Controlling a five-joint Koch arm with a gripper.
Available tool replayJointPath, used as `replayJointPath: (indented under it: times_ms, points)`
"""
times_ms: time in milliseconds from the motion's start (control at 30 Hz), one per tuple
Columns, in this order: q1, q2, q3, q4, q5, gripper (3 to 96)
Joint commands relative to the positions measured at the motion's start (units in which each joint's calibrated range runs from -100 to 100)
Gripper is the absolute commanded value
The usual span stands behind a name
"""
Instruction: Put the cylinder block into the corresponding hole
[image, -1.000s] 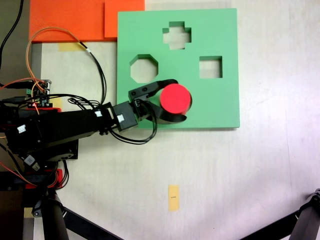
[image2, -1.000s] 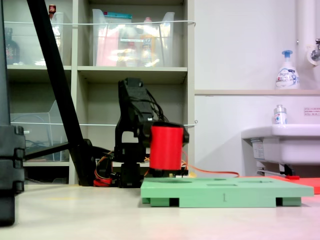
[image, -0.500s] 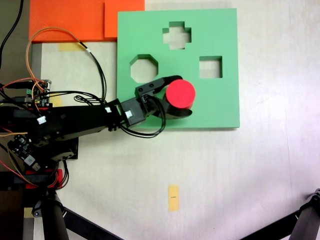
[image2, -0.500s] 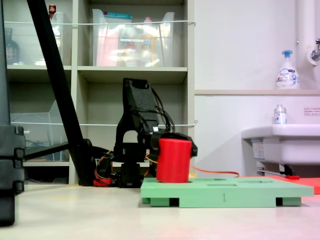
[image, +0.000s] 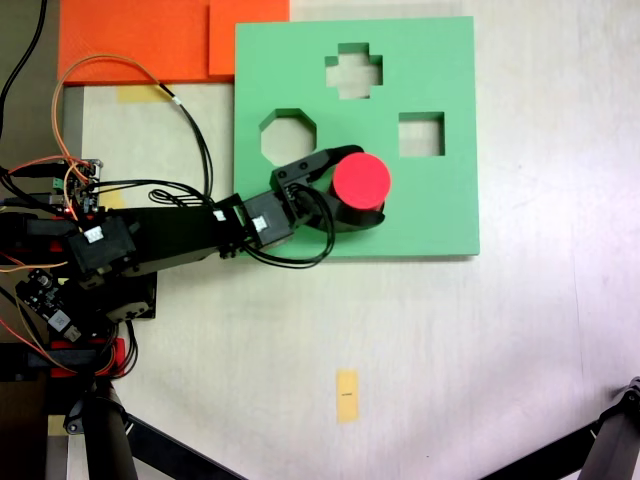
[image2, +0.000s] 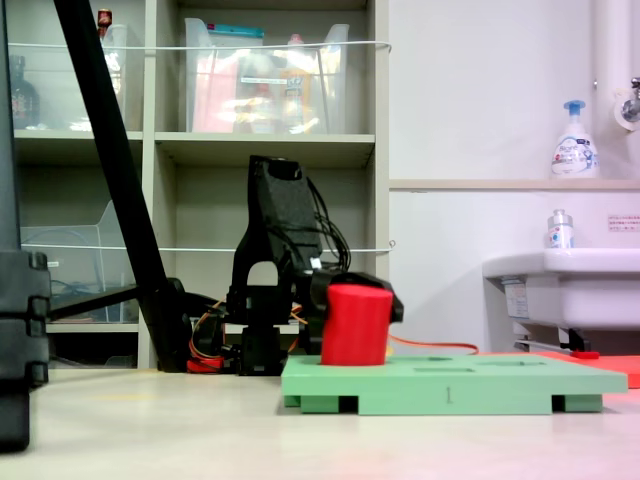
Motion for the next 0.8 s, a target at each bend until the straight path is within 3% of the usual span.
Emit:
replayJointPath:
  times_ms: [33,233,500,633,733,800]
  points:
    - [0.00,1.28,0.13,8.58,0.34,43.3]
    - [-0.20,9.80,-1.07,12.43,0.29,58.1]
    - [-1.86,-1.93,-11.34,12.05,-0.39,64.5]
    - [-2.98,-23.44,-16.02,4.25,-2.10,66.5]
    - [-3.96,-53.89,-13.93,-24.16,-5.71,66.4]
    - [-5.23,-72.04,-8.85,-42.84,-9.67,60.3]
